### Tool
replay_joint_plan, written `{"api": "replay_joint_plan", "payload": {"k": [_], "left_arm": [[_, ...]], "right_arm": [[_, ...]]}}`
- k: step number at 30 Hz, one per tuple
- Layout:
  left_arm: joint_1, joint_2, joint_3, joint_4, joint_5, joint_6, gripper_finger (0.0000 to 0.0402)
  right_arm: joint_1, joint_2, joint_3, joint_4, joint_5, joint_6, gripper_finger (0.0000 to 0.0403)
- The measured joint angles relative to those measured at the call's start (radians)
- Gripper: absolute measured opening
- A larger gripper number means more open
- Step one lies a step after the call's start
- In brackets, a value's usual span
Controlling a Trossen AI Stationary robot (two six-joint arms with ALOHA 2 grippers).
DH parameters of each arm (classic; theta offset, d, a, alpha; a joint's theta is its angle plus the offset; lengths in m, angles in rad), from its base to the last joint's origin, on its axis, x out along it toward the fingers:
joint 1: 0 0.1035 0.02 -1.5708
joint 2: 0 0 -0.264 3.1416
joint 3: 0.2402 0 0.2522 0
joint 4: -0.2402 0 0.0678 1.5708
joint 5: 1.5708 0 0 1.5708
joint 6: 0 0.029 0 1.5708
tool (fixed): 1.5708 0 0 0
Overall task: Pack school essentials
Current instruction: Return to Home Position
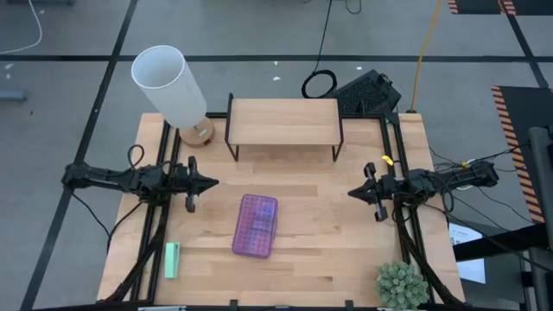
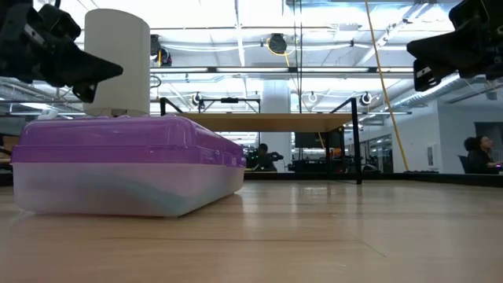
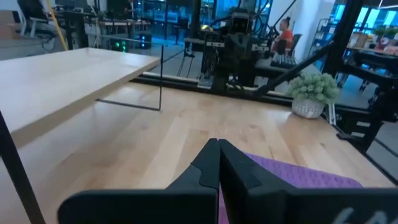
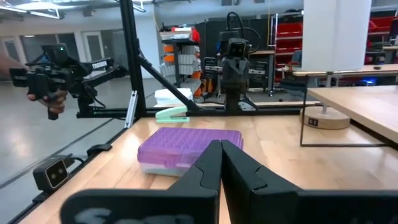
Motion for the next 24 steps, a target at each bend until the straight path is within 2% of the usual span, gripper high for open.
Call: {"api": "replay_joint_plan", "payload": {"k": [5,10,15,24], "left_arm": [[0.0,-0.05,-0.029,0.002,0.0,0.016,0.0001],[0.006,-0.079,-0.038,0.013,0.0,0.034,0.0],[0.028,-0.099,-0.038,0.011,0.006,0.057,0.0],[0.095,-0.128,-0.04,-0.01,0.179,0.075,0.0]], "right_arm": [[-0.003,-0.069,0.0,-0.062,-0.004,-0.019,0.0],[-0.003,-0.068,0.0,-0.068,-0.007,-0.048,0.0],[-0.003,-0.067,0.0,-0.092,-0.063,-0.093,0.0],[-0.003,-0.064,0.0,-0.126,-0.109,-0.13,0.0]]}}
